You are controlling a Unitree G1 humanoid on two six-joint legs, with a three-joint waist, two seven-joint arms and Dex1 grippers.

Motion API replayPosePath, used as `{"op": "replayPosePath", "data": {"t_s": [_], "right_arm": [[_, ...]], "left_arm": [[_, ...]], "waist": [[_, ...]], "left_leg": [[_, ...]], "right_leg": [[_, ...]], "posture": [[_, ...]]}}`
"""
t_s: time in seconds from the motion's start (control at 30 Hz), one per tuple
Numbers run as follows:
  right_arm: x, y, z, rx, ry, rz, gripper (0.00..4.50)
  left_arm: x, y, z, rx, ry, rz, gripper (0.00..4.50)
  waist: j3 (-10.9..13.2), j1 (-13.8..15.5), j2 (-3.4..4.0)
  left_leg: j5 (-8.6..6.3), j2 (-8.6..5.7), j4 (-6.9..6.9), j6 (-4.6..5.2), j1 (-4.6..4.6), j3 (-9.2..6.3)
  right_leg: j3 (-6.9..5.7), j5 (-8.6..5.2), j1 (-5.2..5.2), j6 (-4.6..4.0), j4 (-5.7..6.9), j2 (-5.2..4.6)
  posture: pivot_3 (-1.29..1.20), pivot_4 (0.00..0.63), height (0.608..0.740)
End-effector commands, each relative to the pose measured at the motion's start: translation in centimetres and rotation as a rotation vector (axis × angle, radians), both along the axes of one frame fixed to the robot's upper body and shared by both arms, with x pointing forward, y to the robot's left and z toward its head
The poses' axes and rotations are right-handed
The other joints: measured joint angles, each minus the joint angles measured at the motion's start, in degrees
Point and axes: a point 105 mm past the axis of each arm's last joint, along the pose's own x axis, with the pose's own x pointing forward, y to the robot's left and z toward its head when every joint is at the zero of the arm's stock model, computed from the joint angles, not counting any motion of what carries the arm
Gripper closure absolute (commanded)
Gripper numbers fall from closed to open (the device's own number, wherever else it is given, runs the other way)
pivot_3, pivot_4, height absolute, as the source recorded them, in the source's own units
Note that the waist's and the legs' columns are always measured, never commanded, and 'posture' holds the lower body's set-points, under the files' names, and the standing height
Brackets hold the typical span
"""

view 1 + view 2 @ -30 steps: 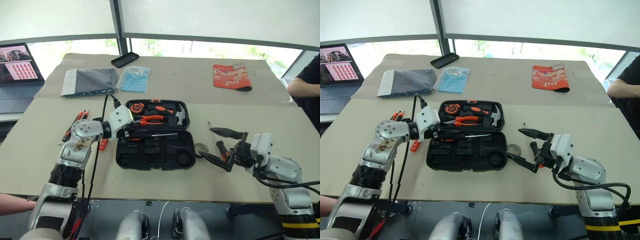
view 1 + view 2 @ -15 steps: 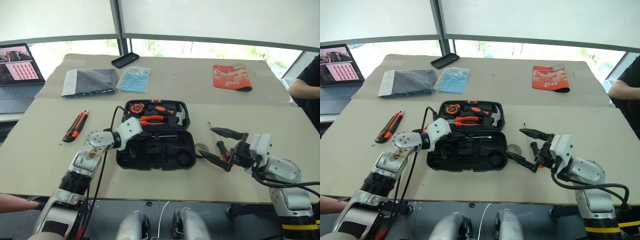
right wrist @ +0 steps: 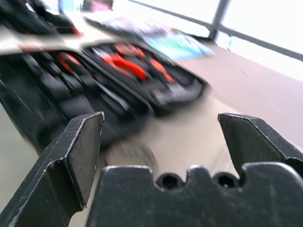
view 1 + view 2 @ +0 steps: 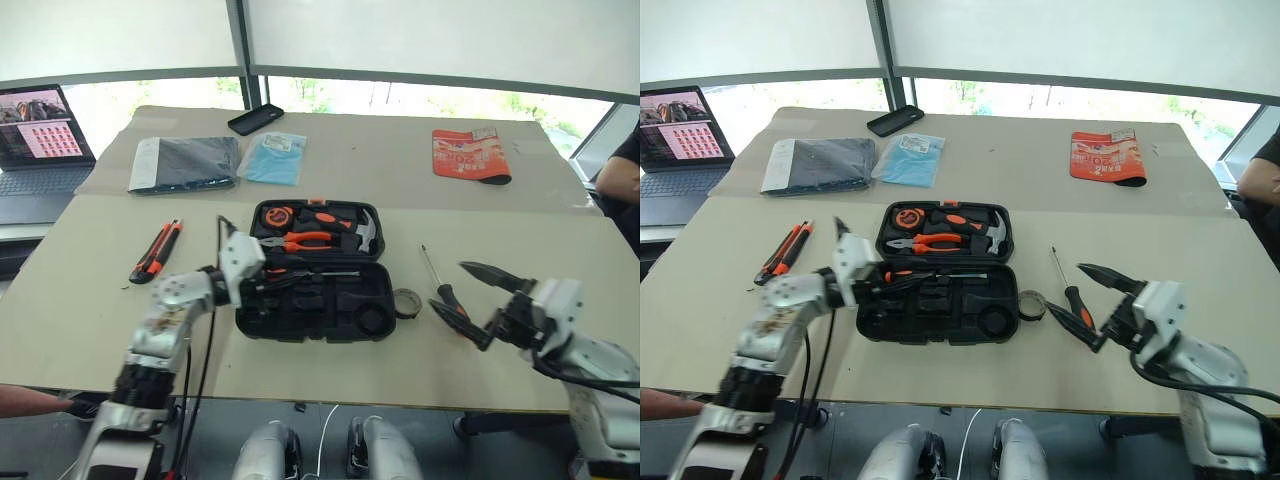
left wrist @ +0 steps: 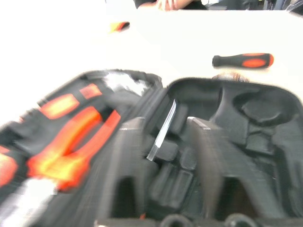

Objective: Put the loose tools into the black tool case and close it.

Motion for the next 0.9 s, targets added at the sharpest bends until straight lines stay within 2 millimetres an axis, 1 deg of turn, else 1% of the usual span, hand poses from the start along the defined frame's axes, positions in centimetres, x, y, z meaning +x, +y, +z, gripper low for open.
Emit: {"op": "replayPosePath", "data": {"t_s": [0.03,0.1,0.13,0.2,0.27,0.33,0.4,0.43,0.47,0.5,0.53,0.6,0.7,0.73,0.77,0.8,0.9], "right_arm": [[-2.6,-3.7,-0.2,0.001,0.035,-0.126,0.0],[-4.3,-4.8,-2.4,-0.007,0.116,-0.169,0.0],[-5.0,-5.1,-3.3,-0.017,0.146,-0.178,0.0],[-6.0,-5.7,-4.9,-0.024,0.193,-0.22,0.0],[-6.5,-5.8,-5.4,-0.033,0.208,-0.234,0.0],[-5.9,-5.3,-4.8,-0.035,0.205,-0.238,0.0],[-4.9,-4.6,-3.8,-0.008,0.198,-0.251,0.0],[-3.7,-4.1,-2.8,0.031,0.21,-0.269,0.0],[-2.5,-3.1,-1.5,0.084,0.212,-0.264,0.0],[-1.3,-2.0,-0.6,0.105,0.252,-0.25,0.0],[-0.4,-0.9,-0.2,0.102,0.304,-0.23,0.0],[0.5,0.2,-0.2,0.045,0.37,-0.216,0.0],[1.7,1.0,-0.4,0.012,0.432,-0.228,0.0],[1.9,1.3,-0.7,-0.004,0.46,-0.217,0.0],[2.1,1.5,-1.2,-0.038,0.499,-0.218,0.0],[2.2,1.6,-1.8,-0.074,0.538,-0.226,0.0],[2.7,1.0,-3.2,-0.124,0.621,-0.285,0.0]], "left_arm": [[-3.6,1.3,0.8,0.01,-0.043,-0.11,1.16],[-4.6,2.4,0.2,0.007,-0.016,-0.103,0.39],[-4.9,2.8,-0.3,0.004,0.004,-0.102,0.13],[-6.0,3.9,-2.2,0.038,0.063,-0.109,0.05],[-6.8,4.6,-3.3,0.049,0.103,-0.11,0.05],[-7.0,4.8,-3.2,0.004,0.114,-0.096,0.05],[-7.1,4.6,-2.9,-0.037,0.145,-0.094,0.05],[-7.0,4.3,-2.5,-0.074,0.152,-0.089,0.05],[-6.9,3.9,-2.1,-0.101,0.154,-0.092,0.05],[-7.0,3.3,-2.0,-0.114,0.147,-0.104,0.05],[-7.2,2.9,-2.0,-0.121,0.145,-0.114,0.05],[-7.4,2.2,-1.9,-0.135,0.139,-0.128,0.05],[-7.2,1.4,-1.3,-0.183,0.124,-0.122,0.05],[-7.1,1.1,-1.1,-0.189,0.108,-0.123,0.05],[-7.1,0.8,-0.9,-0.182,0.077,-0.132,0.05],[-7.1,0.5,-0.7,-0.171,0.055,-0.143,0.05],[-7.3,-0.5,0.1,-0.154,0.019,-0.181,0.05]], "waist": [[0.0,0.0,0.04],[0.0,0.0,0.03],[0.0,0.0,0.03],[0.0,0.0,0.04],[-0.1,-0.1,0.26],[-0.2,-0.3,0.4],[-0.2,-0.3,0.42],[-0.2,-0.4,0.44],[-0.2,-0.4,0.46],[-0.2,-0.5,0.46],[-0.2,-0.8,0.47],[-0.2,-0.7,0.44],[-0.3,0.4,0.33],[-0.3,0.7,0.34],[-0.3,0.8,0.35],[-0.3,0.9,0.35],[-0.3,0.8,0.32]], "left_leg": [[-0.03,-0.02,-0.1,0.03,0.12,0.01],[-0.15,-0.02,-0.11,0.06,0.16,0.02],[-0.37,-0.02,-0.1,0.03,0.18,0.0],[-0.62,0.03,-0.1,-0.1,0.25,-0.03],[-0.61,0.03,-0.1,-0.13,0.26,-0.02],[-0.62,0.03,-0.11,-0.13,0.28,-0.01],[-0.61,0.06,-0.12,-0.15,0.27,-0.02],[-0.6,0.09,-0.12,-0.16,0.27,-0.02],[-0.6,0.09,-0.12,-0.16,0.27,-0.02],[-0.6,0.1,-0.14,-0.16,0.26,-0.01],[-0.59,0.09,-0.14,-0.17,0.25,-0.01],[-0.58,0.08,-0.14,-0.18,0.23,0.01],[-0.51,0.06,-0.35,-0.3,0.22,-0.16],[-0.47,0.01,-0.4,-0.34,0.18,-0.21],[-0.41,-0.01,-0.43,-0.32,0.11,-0.21],[-0.14,-0.03,-0.45,-0.03,0.08,-0.21],[-0.11,-0.06,-0.4,-0.03,0.01,-0.18]], "right_leg": [[0.01,-0.08,0.1,0.11,-0.05,0.01],[0.03,-0.12,0.12,0.15,-0.09,-0.01],[0.03,-0.12,0.13,0.15,-0.08,-0.03],[0.05,-0.19,0.16,0.04,-0.09,-0.09],[0.07,-0.34,0.12,-0.21,-0.07,-0.1],[0.14,-0.35,0.1,-0.21,-0.06,-0.1],[0.17,-0.35,0.05,-0.21,-0.05,-0.08],[0.2,-0.35,0.04,-0.21,-0.04,-0.08],[0.21,-0.35,0.03,-0.21,-0.03,-0.08],[0.24,-0.35,0.02,-0.21,-0.03,-0.09],[0.29,-0.34,0.01,-0.21,-0.02,-0.08],[0.39,-0.33,-0.01,-0.24,0.0,-0.09],[0.14,-0.31,0.0,-0.22,-0.06,0.05],[0.02,-0.29,-0.01,-0.19,-0.05,0.28],[0.03,-0.31,-0.07,-0.22,-0.05,0.28],[0.03,-0.32,-0.08,-0.24,-0.05,0.28],[0.02,-0.32,-0.05,-0.19,-0.13,0.26]], "posture": [[0.0,0.15,0.74],[0.0,0.15,0.74],[0.0,0.15,0.74],[0.0,0.15,0.74],[0.0,0.15,0.74],[0.0,0.15,0.74],[0.0,0.15,0.74],[0.0,0.15,0.74],[0.0,0.15,0.74],[0.0,0.15,0.74],[0.0,0.15,0.74],[0.0,0.15,0.74],[0.0,0.15,0.74],[0.0,0.15,0.74],[0.0,0.15,0.74],[0.0,0.15,0.74],[0.0,0.15,0.74]]}}
